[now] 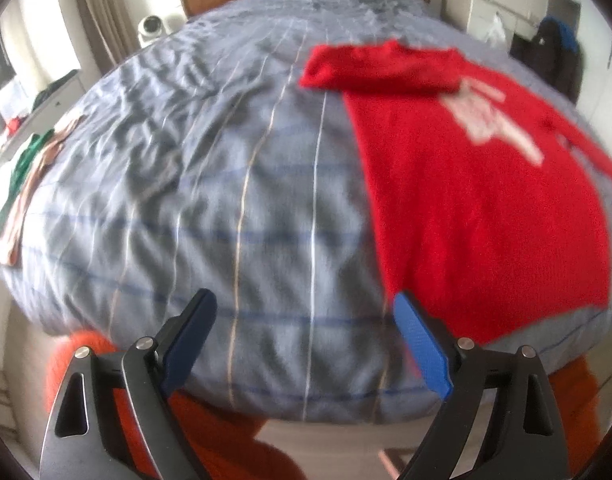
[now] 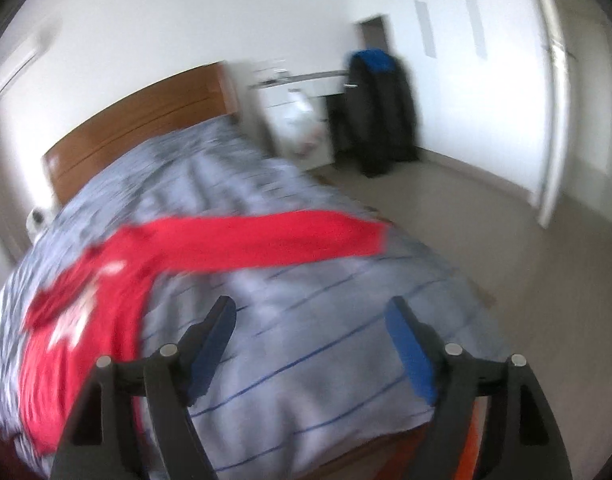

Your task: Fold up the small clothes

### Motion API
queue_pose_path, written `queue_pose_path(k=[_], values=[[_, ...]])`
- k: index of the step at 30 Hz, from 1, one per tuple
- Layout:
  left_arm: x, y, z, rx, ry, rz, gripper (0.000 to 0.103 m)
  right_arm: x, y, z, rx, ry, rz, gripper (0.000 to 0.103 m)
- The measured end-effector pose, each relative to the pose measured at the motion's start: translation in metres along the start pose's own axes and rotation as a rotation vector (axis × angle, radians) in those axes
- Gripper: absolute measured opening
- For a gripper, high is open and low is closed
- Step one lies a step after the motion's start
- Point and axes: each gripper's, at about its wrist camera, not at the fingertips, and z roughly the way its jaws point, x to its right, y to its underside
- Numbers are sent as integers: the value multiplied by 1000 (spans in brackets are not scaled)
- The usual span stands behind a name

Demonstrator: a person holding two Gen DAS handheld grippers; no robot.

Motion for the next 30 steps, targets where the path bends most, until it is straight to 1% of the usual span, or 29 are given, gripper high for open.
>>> queue_pose_path(k=[2, 3, 4, 5, 7, 10, 11, 12, 14, 15, 16, 17, 19, 22, 23, 24, 25, 26, 27, 29, 30], values=[[-1, -26, -10, 47, 26, 10, 91, -32, 13, -1, -16, -81, -61, 76], [-1, -40, -14, 74, 31, 20, 91, -45, 19, -2, -22, -107, -93, 76], [3, -64, -20, 116, 40, 41, 92, -53, 24, -1, -24, -122, -114, 76], [7, -79, -21, 135, 57, 65, 95, -65, 32, -1, -27, -143, -143, 76], [29, -116, -15, 148, 105, 174, 96, -80, 47, 0, -44, -176, -180, 76], [63, -155, 7, 139, 143, 313, 96, -95, 64, 4, -93, -233, -212, 76], [76, -172, 21, 121, 147, 352, 96, -97, 67, 4, -103, -245, -217, 76], [86, -186, 37, 93, 149, 369, 96, -100, 71, 2, -111, -254, -222, 76], [97, -207, 66, 40, 145, 350, 94, -103, 77, -2, -130, -273, -245, 76], [102, -218, 85, 0, 145, 327, 94, -103, 80, -3, -133, -273, -258, 76], [104, -221, 94, -21, 144, 311, 87, -105, 83, -5, -137, -270, -264, 76], [107, -228, 112, -54, 137, 286, 83, -104, 86, -5, -145, -270, -266, 76], [113, -233, 137, -108, 129, 261, 83, -103, 93, -3, -174, -274, -263, 76], [123, -236, 159, -159, 134, 257, 83, -100, 104, 0, -223, -283, -268, 76], [126, -235, 164, -174, 148, 254, 79, -99, 107, 3, -234, -281, -277, 76], [129, -234, 167, -188, 176, 250, 71, -99, 109, 5, -238, -279, -286, 76], [131, -234, 168, -198, 199, 248, 38, -98, 110, 7, -239, -276, -288, 76], [134, -231, 168, -209, 236, 248, 3, -97, 109, 9, -238, -274, -286, 76], [135, -229, 165, -206, 250, 254, 6, -97, 109, 11, -238, -273, -281, 76], [131, -227, 145, -118, 252, 263, 5, -96, 108, 18, -246, -278, -266, 76], [123, -228, 133, -86, 268, 239, 5, -96, 108, 19, -249, -280, -263, 76]])
